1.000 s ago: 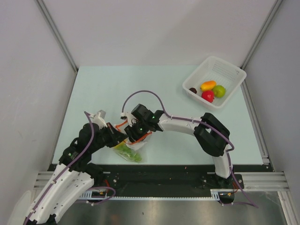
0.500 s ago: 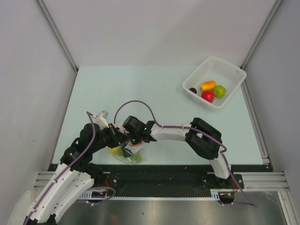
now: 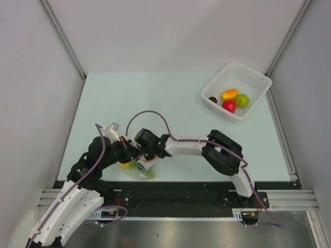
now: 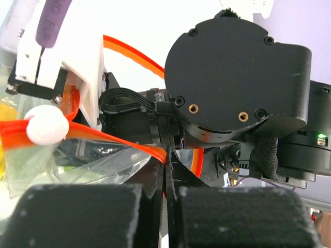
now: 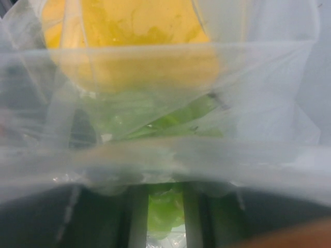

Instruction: Open the zip-top bag and remove the fake food

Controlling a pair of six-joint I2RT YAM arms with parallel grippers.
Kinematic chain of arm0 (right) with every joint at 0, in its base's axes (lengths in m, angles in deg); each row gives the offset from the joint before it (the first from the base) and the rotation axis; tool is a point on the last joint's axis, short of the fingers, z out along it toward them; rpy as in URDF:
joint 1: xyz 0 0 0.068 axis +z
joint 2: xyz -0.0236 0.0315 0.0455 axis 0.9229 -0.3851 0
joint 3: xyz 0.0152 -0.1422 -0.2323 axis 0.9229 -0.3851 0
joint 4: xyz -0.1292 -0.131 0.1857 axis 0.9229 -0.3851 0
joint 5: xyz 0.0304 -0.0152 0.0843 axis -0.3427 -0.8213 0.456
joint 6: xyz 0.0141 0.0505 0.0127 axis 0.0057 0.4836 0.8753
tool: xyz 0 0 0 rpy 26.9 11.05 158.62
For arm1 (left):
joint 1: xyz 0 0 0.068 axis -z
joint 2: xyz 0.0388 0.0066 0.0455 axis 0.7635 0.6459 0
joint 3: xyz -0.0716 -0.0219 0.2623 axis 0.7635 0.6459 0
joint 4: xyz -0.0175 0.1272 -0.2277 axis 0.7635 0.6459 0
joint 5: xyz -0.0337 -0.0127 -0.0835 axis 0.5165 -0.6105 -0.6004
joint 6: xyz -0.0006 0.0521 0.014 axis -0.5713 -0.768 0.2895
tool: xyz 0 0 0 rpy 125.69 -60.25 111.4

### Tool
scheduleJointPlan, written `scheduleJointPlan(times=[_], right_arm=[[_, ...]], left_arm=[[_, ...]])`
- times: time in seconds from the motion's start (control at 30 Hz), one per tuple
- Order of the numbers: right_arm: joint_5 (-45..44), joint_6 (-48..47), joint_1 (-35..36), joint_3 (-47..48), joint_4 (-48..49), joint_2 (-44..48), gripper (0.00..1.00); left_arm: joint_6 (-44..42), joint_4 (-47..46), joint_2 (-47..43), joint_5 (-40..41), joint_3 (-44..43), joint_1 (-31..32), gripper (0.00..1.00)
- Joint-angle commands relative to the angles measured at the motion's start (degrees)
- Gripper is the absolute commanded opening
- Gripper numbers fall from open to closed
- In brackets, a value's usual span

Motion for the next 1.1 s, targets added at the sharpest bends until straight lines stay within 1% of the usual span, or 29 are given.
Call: scheduleJointPlan(times=[0.0,0.23,0.47,0.77,0.93,1.07], right_arm=[[-3.15,-0.12,0.23,-0.08,-1.65,0.77,0.24],[-2.54,-0.74,-1.71,-0.08,-4.99,11.92,0.24],[-0.70,-0.56,-5.22,-0.51,-6.84,18.52,0.25],[0.27,0.58,-7.77,-1.22,-5.70,21.87,0.27],[-0.70,0.84,-8.74,-2.71,-4.38,23.10,0.27],[2.89,0.59,-9.09,-5.96,-0.78,25.56,0.27]], left_arm=[[0.16,-0.85,-1.03,1.12,-0.35,0.01,0.00],[1.13,0.47,-2.61,5.43,0.52,0.01,0.00],[1.66,1.00,-3.84,7.28,0.79,0.01,0.00],[1.66,0.74,-3.58,6.76,0.70,0.01,0.00],[0.95,0.91,-3.58,7.63,0.17,0.01,0.00],[-0.53,2.75,-2.88,9.12,-1.05,0.01,0.00]])
